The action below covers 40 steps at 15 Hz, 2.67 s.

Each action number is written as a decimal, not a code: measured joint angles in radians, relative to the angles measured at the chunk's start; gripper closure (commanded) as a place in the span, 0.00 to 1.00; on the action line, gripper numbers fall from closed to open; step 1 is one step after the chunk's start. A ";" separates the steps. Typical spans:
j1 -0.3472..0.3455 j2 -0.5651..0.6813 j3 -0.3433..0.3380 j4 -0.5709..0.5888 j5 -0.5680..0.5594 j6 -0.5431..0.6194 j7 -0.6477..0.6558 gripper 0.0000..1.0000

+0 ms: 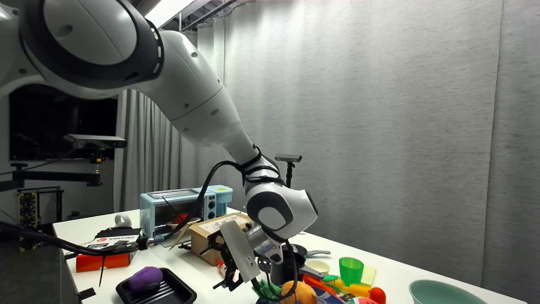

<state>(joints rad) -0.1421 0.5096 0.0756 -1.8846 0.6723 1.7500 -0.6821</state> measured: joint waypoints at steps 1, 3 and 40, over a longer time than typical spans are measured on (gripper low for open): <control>0.003 -0.021 0.000 -0.008 -0.016 0.018 0.002 0.00; 0.014 -0.073 -0.005 -0.033 -0.065 0.081 0.017 0.00; 0.002 -0.080 -0.158 -0.024 -0.342 0.840 0.500 0.00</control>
<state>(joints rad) -0.1401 0.4298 -0.0827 -1.9083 0.3298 2.5896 -0.1820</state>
